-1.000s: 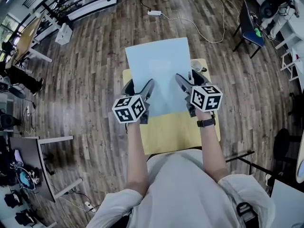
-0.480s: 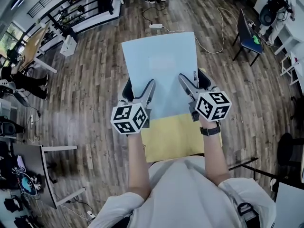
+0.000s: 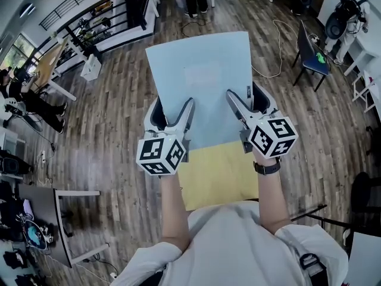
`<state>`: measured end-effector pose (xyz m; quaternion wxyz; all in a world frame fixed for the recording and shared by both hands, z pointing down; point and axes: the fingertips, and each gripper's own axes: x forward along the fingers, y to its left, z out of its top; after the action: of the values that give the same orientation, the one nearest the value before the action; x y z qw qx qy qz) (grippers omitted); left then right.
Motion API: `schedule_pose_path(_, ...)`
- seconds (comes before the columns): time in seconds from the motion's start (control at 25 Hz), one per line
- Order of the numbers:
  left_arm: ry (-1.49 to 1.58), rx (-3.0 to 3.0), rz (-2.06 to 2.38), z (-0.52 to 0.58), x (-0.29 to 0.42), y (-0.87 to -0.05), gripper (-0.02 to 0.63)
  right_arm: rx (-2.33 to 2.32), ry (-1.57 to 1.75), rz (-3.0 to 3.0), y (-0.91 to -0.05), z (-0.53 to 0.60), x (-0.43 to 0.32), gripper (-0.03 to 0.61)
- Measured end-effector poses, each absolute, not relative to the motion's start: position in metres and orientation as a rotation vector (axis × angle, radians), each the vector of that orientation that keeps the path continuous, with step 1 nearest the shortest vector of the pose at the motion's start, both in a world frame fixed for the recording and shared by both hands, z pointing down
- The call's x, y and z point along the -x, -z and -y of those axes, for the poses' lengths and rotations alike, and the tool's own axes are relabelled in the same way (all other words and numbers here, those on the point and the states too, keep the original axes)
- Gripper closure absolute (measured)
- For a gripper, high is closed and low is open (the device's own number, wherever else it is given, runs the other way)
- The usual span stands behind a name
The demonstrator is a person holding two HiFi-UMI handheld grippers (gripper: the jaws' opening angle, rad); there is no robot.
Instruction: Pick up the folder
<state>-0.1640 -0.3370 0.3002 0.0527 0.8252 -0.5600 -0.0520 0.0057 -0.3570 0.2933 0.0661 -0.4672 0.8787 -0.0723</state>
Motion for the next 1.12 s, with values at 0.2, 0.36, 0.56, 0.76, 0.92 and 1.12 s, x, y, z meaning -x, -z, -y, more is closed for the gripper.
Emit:
schedule_pose_path(0.2,0.195,-2.513,1.708,0.332,0.164,-0.292,0.247,1.421,0.153,-2.644,-0.282,0.351,-0.006,0.27)
schedule_pose_path(0.36,0.178,-2.507,1.715,0.331,0.167,-0.294,0.247,1.441,0.101,-2.656,-0.283,0.35,-0.002,0.27)
schedule_pose_path(0.56,0.146,-2.474,1.717,0.338,0.178,-0.304,0.247,1.442,0.097,-2.712,-0.289,0.357,0.009,0.27)
schedule_pose_path(0.76,0.135,-2.478,1.725,0.332,0.176,-0.309,0.247,1.437,0.12,-2.714,-0.297,0.352,0.007,0.27)
schedule_pose_path(0.92,0.139,-2.484,1.72,0.331,0.176,-0.308,0.247,1.443,0.113,-2.71,-0.296,0.35,0.008,0.27)
schedule_pose_path(1.12,0.133,-2.489,1.707,0.332,0.176,-0.309,0.247,1.456,0.119,-2.708,-0.298,0.349,0.007,0.27)
